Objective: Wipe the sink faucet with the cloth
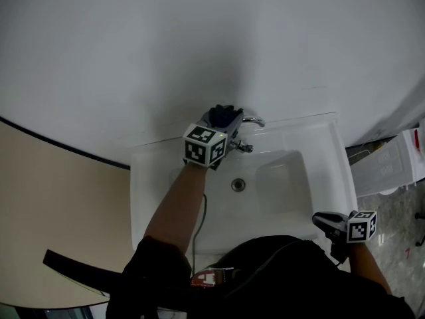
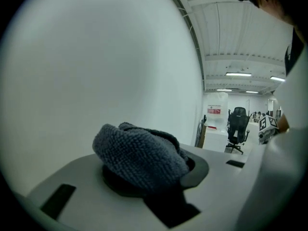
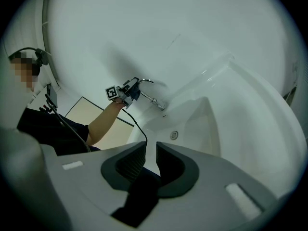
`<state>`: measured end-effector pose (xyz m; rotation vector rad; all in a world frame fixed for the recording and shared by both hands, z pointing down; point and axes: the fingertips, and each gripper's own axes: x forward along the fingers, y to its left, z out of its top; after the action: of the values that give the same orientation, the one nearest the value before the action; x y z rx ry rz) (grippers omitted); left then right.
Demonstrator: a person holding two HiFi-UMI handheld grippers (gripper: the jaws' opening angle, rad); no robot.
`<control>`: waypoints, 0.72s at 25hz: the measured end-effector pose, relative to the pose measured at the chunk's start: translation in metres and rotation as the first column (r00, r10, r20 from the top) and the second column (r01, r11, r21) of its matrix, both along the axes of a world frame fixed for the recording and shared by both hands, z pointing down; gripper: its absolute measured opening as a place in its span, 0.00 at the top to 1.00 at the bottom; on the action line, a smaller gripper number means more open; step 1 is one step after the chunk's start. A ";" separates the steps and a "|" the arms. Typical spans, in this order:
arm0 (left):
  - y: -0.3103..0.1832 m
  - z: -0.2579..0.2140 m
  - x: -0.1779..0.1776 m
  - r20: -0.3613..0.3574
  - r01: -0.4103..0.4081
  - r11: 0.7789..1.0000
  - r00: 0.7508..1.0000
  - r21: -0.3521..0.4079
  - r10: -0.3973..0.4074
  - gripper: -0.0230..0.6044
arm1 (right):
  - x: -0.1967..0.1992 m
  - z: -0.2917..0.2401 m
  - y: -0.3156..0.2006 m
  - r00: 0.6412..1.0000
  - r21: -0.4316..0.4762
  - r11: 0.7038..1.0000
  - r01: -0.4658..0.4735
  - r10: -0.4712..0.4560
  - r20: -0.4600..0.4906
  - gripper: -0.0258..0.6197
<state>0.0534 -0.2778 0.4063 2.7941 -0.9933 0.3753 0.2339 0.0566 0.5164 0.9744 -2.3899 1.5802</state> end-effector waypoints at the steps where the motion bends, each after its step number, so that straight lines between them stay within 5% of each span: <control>1: 0.001 -0.001 0.003 0.023 -0.002 1.000 1.000 0.005 0.002 0.76 | -0.001 -0.001 0.000 1.000 -0.001 1.000 0.005 -0.005 -0.001 0.86; 6: 0.014 -0.001 0.044 0.207 -0.117 0.991 0.973 0.071 0.100 0.76 | -0.013 0.002 0.000 0.999 -0.010 0.999 0.042 -0.043 -0.016 0.86; 7: 0.018 0.004 0.057 0.297 -0.158 0.984 0.947 0.089 0.125 0.76 | -0.016 0.002 -0.001 0.998 -0.010 0.999 0.053 -0.054 -0.020 0.86; 9: 0.023 0.022 0.079 0.511 -0.223 0.965 0.850 0.136 0.124 0.76 | -0.019 0.002 -0.002 0.997 -0.012 0.998 0.069 -0.070 -0.033 0.86; 10: 0.023 0.029 0.085 0.581 -0.235 0.959 0.807 0.159 0.101 0.76 | -0.020 0.002 -0.003 0.997 -0.011 0.997 0.074 -0.074 -0.038 0.86; 11: 0.022 0.032 0.085 0.607 -0.227 0.958 0.791 0.174 0.077 0.76 | -0.021 0.002 -0.004 0.996 -0.008 0.997 0.076 -0.076 -0.042 0.86; 12: 0.021 0.031 0.080 0.594 -0.203 0.963 0.802 0.180 0.058 0.77 | -0.022 0.002 -0.004 0.996 -0.004 0.997 0.076 -0.076 -0.044 0.86; 15: 0.006 0.003 0.034 0.452 -0.058 0.981 0.891 0.186 -0.033 0.77 | -0.016 0.000 -0.003 0.997 0.001 0.998 0.063 -0.063 -0.045 0.86; 18: -0.021 0.000 -0.027 0.284 0.116 0.992 0.951 0.056 -0.127 0.77 | -0.006 0.004 0.001 0.998 -0.018 0.999 0.039 -0.039 -0.041 0.86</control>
<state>0.0261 -0.2983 0.4060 2.7459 -1.2368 0.7691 0.2281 0.0580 0.5206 0.9421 -2.3496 1.5488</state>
